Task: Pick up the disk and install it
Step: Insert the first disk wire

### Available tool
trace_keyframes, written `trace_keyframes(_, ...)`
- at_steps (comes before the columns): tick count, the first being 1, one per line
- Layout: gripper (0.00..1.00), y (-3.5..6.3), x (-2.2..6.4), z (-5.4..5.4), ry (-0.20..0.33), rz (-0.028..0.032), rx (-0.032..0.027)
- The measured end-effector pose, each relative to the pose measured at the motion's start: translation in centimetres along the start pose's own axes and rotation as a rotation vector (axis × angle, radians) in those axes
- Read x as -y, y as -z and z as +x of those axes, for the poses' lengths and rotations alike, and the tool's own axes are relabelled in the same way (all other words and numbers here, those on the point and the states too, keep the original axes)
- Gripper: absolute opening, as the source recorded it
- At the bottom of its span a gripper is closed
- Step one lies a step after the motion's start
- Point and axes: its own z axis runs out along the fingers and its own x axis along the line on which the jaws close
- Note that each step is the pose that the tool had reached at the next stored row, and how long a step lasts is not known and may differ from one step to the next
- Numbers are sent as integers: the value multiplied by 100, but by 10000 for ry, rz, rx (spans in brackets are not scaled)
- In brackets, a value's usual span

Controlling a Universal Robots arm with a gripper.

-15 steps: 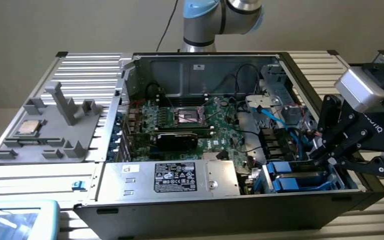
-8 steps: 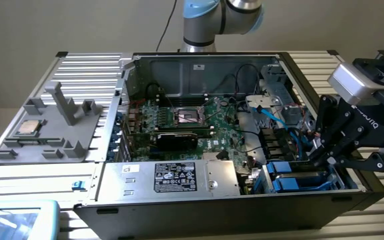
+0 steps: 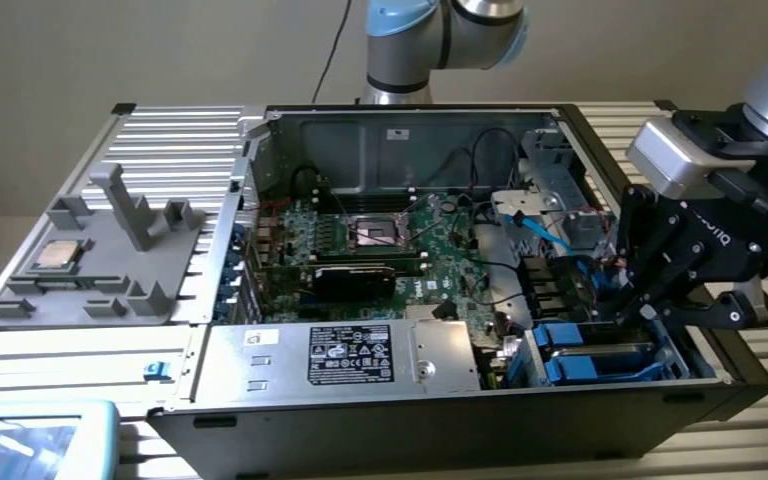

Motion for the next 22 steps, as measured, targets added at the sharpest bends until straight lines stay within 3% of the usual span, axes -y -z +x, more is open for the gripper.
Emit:
trace_keyframes(3,17,-27,-44,-26,-5,68,-54)
trace_keyframes(6,17,-32,-70,-42,-15,174,-127)
trace_keyframes(9,17,-33,-72,-45,-18,178,-145)
trace_keyframes(13,17,-33,-71,-58,-34,192,-268)
trace_keyframes(17,17,-33,-71,-62,-48,337,-297)
trace_keyframes(22,17,-38,-73,-63,-153,440,-345)
